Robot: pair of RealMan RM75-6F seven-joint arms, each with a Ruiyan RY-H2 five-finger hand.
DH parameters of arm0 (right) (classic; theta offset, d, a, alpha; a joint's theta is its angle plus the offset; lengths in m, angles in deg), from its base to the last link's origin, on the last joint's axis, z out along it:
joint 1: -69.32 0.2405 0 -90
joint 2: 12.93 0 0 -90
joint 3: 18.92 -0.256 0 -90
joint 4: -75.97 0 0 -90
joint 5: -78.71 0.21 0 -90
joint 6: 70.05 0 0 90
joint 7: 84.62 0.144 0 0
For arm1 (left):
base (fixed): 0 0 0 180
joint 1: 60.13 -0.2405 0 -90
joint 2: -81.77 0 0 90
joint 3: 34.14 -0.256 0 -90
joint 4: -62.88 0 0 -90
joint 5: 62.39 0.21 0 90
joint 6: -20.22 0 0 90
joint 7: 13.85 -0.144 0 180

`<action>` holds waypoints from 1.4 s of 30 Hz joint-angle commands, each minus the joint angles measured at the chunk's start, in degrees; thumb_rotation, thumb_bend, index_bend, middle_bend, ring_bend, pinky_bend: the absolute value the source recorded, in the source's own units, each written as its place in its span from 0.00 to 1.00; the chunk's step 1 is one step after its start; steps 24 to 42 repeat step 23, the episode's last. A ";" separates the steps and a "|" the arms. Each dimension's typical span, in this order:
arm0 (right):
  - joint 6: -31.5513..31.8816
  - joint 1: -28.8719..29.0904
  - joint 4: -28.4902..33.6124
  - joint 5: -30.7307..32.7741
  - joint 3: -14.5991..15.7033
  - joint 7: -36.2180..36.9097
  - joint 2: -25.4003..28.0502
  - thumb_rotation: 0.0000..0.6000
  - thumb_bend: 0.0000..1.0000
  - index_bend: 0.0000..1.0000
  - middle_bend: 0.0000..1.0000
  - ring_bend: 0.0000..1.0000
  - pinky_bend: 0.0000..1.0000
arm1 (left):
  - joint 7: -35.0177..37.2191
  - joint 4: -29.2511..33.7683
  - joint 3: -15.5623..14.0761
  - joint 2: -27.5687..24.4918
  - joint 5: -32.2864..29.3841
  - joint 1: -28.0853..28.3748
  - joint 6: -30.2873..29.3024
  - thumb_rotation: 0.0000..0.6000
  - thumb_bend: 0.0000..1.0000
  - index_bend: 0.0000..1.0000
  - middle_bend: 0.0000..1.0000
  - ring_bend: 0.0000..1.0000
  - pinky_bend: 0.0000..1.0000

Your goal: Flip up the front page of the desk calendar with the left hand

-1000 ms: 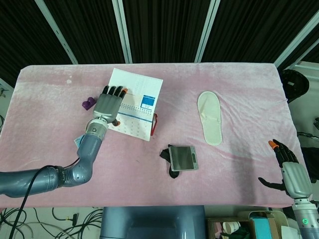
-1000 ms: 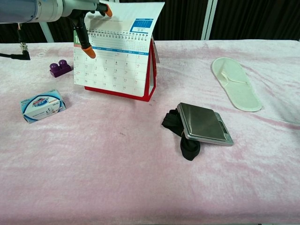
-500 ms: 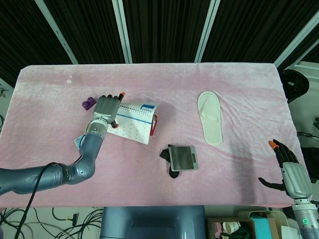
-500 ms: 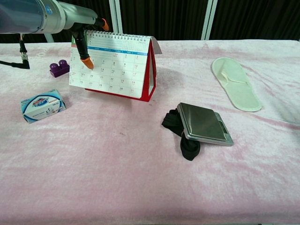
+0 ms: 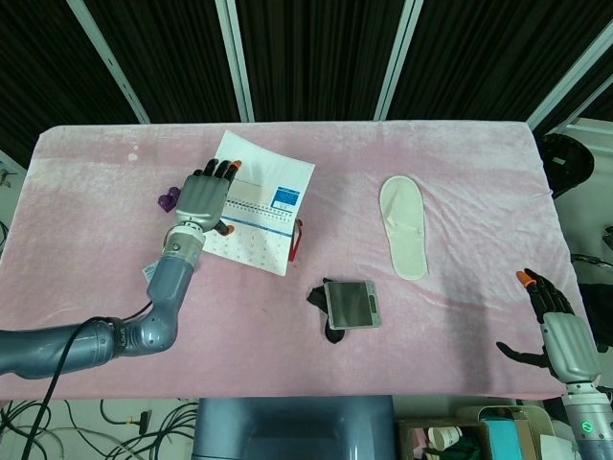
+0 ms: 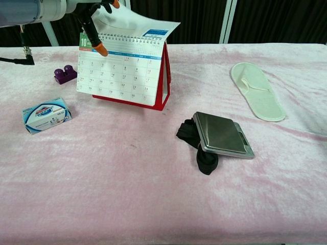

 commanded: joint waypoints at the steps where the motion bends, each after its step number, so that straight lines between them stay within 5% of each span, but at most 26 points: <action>1: 0.20 -0.03 -0.21 -0.30 0.08 -0.08 -0.08 1.00 0.06 0.00 0.00 0.00 0.09 | 3.81 7.02 0.22 -3.97 5.20 -3.66 -4.51 1.00 0.00 0.00 0.04 0.00 0.10; 6: 0.46 -0.02 -0.64 -0.42 -0.05 -0.16 -0.23 1.00 0.06 0.00 0.00 0.00 0.09 | 8.48 17.72 -3.14 -10.17 15.29 -10.97 -11.92 1.00 0.00 0.00 0.04 0.00 0.10; 11: 0.82 -0.10 -0.82 -0.72 -0.03 -0.46 -0.37 1.00 0.06 0.00 0.00 0.00 0.09 | 12.88 23.16 -9.94 -14.88 27.61 -19.72 -19.49 1.00 0.00 0.00 0.03 0.00 0.06; 18: 1.56 -0.25 -1.05 -1.19 -0.07 -1.02 -0.60 1.00 0.06 0.00 0.00 0.00 0.09 | 20.01 19.33 -21.03 -17.10 45.87 -32.38 -28.49 1.00 0.00 0.00 0.00 0.00 0.00; 23: 2.90 -0.45 -1.71 -2.34 -0.08 -1.18 -1.10 1.00 0.06 0.00 0.00 0.00 0.09 | 24.19 12.92 -25.85 -14.55 52.57 -40.67 -34.32 1.00 0.00 0.00 0.00 0.00 0.00; 42: 2.90 -0.45 -1.71 -2.34 -0.08 -1.18 -1.10 1.00 0.06 0.00 0.00 0.00 0.09 | 24.19 12.92 -25.85 -14.55 52.57 -40.67 -34.32 1.00 0.00 0.00 0.00 0.00 0.00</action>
